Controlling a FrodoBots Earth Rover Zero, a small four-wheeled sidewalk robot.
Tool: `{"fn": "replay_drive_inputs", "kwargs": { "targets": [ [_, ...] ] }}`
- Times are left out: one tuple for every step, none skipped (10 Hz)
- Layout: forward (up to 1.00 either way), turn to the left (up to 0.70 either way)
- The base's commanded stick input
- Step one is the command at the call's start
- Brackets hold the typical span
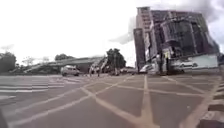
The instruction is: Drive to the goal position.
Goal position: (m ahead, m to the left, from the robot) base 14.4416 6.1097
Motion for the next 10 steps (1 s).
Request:
{"fn": "replay_drive_inputs", "kwargs": {
  "targets": [
    [0.45, 0.00],
    [0.45, 0.00],
    [0.45, 0.00],
    [0.45, 0.00],
    [0.45, 0.00],
    [0.45, 0.00],
    [0.45, 0.00],
    [0.45, 0.00],
    [0.45, 0.00],
    [0.45, 0.00]
  ]
}}
